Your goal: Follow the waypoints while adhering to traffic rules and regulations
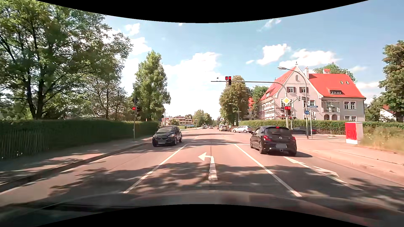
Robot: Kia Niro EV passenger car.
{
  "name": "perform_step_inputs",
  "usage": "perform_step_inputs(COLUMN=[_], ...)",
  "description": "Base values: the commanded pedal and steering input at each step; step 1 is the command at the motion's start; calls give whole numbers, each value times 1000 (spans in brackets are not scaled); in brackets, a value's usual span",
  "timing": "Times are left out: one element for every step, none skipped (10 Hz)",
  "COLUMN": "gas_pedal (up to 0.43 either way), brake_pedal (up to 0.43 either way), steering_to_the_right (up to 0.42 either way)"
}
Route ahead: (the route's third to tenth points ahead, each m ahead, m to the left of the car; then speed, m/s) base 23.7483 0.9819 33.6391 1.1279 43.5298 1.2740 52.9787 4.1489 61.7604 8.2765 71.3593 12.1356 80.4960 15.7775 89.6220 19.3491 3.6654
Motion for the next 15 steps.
perform_step_inputs(gas_pedal=[0,0,0,0,0,0,0,0,0,0,0,0,0,0,0], brake_pedal=[85,85,85,79,79,79,85,85,91,98,98,98,98,98,98], steering_to_the_right=[1,1,1,1,1,1,1,1,1,1,1,1,1,1,1])
